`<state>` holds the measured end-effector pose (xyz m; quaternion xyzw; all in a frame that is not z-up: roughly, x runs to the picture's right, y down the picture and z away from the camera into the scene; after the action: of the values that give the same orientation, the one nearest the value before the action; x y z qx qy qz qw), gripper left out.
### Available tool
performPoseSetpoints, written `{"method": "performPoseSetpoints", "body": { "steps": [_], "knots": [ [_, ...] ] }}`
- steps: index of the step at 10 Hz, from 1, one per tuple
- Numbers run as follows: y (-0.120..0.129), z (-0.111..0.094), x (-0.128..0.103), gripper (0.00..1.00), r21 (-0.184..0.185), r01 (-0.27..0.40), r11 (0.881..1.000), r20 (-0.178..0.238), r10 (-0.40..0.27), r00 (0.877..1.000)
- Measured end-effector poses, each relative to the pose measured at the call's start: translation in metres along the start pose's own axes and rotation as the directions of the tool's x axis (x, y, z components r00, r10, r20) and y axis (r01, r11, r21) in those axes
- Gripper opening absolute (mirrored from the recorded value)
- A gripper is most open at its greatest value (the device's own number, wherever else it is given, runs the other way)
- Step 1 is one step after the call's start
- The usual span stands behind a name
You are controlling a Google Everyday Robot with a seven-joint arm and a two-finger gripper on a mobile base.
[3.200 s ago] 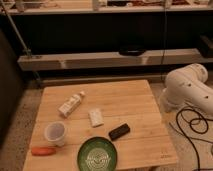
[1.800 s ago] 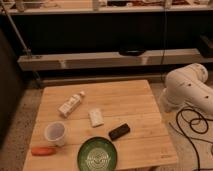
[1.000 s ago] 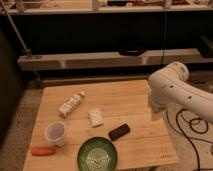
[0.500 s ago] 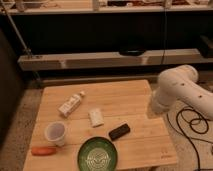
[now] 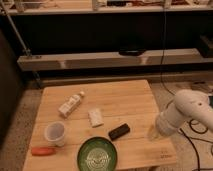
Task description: Push the eraser across the table
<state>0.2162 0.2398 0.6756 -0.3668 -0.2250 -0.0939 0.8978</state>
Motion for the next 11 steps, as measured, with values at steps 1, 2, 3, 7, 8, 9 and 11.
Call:
{"method": "performPoseSetpoints", "body": {
  "steps": [1, 2, 3, 7, 8, 9, 11],
  "knots": [
    [0.006, 0.018, -0.006, 0.19, -0.030, 0.063, 0.998, -0.021, -0.064, 0.998],
    [0.009, 0.032, -0.018, 0.19, -0.052, 0.125, 0.991, -0.042, -0.127, 0.991],
    [0.007, 0.043, -0.027, 0.19, -0.058, 0.172, 0.983, -0.051, -0.175, 0.983],
    [-0.026, 0.073, -0.027, 0.19, -0.001, 0.253, 0.968, -0.055, -0.252, 0.966],
    [-0.033, 0.082, -0.025, 0.19, 0.010, 0.260, 0.966, -0.062, -0.258, 0.964],
    [-0.037, 0.092, -0.017, 0.19, 0.020, 0.252, 0.968, -0.076, -0.250, 0.965],
    [-0.051, 0.102, -0.014, 0.19, 0.027, 0.252, 0.967, -0.108, -0.248, 0.963]
  ]
}}
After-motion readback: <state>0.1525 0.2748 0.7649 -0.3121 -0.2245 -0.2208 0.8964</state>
